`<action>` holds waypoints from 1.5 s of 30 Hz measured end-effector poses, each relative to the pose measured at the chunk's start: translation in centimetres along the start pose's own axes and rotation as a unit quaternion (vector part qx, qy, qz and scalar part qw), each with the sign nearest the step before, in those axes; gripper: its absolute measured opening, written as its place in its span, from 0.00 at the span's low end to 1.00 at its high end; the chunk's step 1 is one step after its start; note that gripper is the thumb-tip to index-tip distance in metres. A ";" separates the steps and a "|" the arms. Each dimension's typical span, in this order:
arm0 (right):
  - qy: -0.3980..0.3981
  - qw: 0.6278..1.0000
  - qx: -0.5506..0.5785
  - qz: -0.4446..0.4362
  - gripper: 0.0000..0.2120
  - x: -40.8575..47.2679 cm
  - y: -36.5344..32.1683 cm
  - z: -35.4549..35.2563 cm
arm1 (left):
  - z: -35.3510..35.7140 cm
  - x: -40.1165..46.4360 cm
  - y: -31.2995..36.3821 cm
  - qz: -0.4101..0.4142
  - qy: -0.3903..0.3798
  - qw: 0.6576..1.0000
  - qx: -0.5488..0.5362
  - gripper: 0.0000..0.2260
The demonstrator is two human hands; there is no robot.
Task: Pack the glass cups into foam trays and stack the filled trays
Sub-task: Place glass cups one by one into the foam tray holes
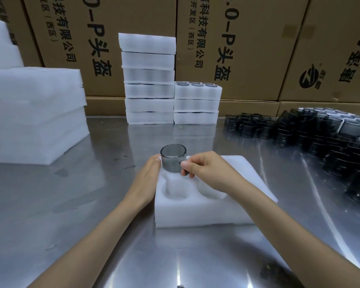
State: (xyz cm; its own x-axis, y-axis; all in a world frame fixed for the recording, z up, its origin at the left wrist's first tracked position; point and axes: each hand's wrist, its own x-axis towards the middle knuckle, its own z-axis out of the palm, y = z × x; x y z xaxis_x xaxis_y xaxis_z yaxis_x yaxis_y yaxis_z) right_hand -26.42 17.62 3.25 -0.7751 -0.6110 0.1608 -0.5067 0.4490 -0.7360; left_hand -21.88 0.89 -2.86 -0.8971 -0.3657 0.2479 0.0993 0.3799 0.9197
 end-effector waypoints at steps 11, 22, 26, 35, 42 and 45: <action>0.134 0.989 -0.051 -0.028 0.09 -0.6 0.5 0.0 | -0.1 -0.1 0.0 0.023 0.042 0.999 0.019 0.17; -0.070 0.959 -0.270 -0.058 0.24 -0.3 0.5 1.1 | -1.3 -2.1 1.5 0.247 0.104 0.946 0.183 0.24; -0.087 0.957 -0.275 -0.044 0.24 -0.1 0.4 0.9 | -1.2 -2.2 1.6 0.241 0.100 0.945 0.195 0.24; 0.097 0.986 -0.138 -0.011 0.18 0.7 3.2 -3.1 | -1.2 -1.8 1.0 0.216 0.094 0.962 0.142 0.20; 0.263 0.944 -0.046 0.192 0.17 2.5 12.9 -7.9 | -1.1 1.5 -1.0 -0.042 -0.011 0.999 -0.001 0.19; 0.257 0.939 -0.086 0.212 0.20 3.9 15.9 -7.5 | -0.8 1.9 -0.2 -0.047 -0.084 0.995 -0.015 0.20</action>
State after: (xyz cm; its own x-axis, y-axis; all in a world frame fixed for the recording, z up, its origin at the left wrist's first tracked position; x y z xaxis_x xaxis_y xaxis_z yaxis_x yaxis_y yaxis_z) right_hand -40.31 27.22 -2.87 -0.9782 0.0222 0.2067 -0.1310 0.7062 -0.6957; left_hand -23.26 -0.58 -2.35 -0.9623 -0.2496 0.1077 0.0215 0.3251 0.9454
